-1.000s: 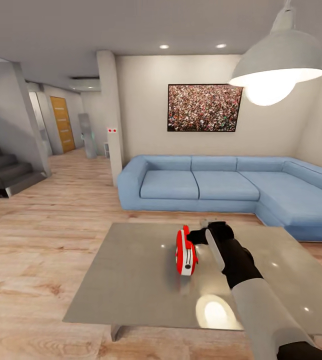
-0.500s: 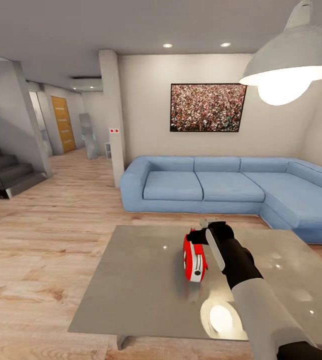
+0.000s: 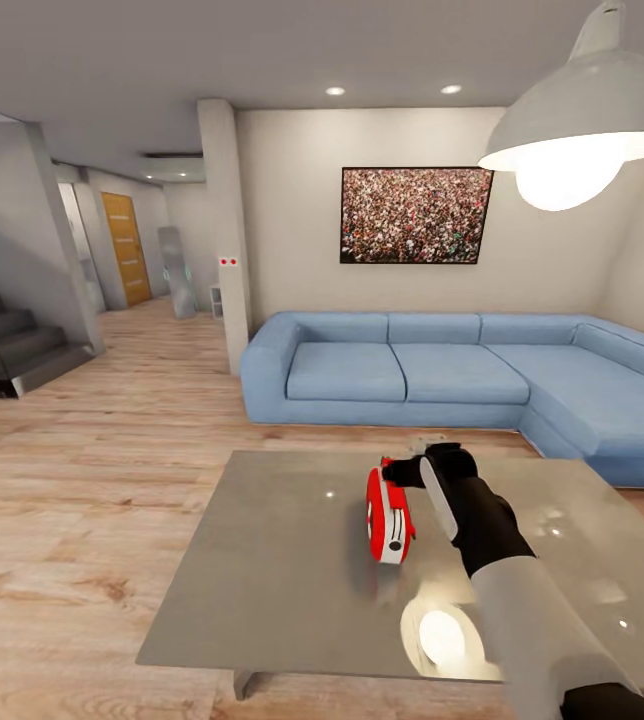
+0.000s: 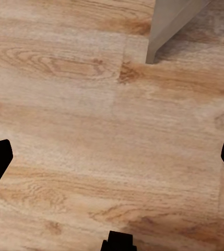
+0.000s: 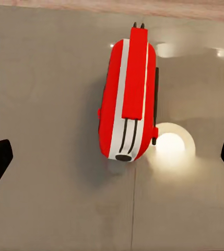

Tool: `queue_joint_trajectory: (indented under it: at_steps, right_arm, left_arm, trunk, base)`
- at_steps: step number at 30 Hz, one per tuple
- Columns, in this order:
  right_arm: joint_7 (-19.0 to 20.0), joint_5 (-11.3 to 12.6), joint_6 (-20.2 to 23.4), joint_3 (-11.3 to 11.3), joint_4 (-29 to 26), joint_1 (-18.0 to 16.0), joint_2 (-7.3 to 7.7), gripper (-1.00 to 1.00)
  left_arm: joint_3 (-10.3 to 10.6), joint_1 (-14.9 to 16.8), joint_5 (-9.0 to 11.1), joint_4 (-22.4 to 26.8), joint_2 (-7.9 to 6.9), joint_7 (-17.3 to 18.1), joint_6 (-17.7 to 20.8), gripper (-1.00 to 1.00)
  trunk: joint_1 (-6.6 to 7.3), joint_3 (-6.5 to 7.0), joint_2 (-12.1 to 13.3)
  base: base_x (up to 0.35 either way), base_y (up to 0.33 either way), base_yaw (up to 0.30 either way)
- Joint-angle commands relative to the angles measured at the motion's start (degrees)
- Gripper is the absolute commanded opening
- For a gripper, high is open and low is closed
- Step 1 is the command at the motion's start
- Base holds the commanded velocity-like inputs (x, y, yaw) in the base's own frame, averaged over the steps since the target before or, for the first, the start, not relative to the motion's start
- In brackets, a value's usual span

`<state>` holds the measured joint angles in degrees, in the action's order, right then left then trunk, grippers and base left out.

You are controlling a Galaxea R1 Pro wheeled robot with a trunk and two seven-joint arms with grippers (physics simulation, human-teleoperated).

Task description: Turn on the radio receiver that's on the table in the living room.

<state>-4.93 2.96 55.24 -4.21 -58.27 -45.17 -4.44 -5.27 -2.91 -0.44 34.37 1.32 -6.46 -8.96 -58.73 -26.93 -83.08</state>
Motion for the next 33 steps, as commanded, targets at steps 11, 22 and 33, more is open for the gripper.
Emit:
queue_joint_trajectory:
  at_steps: [11,22,33]
  right_arm:
    - [0.35,0.37,0.00,4.23,0.00,0.02,1.34,1.00]
    - [0.27,0.22,0.04,3.62,0.08,0.00,1.28,1.00]
    - [0.27,0.20,0.05,3.56,0.09,0.01,1.28,1.00]
  left_arm:
    - [-0.08,0.01,0.30,0.00,-1.06,-0.21,0.16,1.00]
    - [0.00,-0.01,0.35,0.00,-1.07,-0.22,0.00,1.00]
    - [0.00,0.01,0.01,0.01,-1.34,-0.22,0.41,1.00]
  trunk:
    - [0.00,0.00,0.00]
    - [0.00,0.00,0.00]
    - [0.00,0.00,0.00]
  base:
    - [0.237,-0.054,0.000]
    - [0.056,-0.020,0.000]
    - [0.000,0.000,0.000]
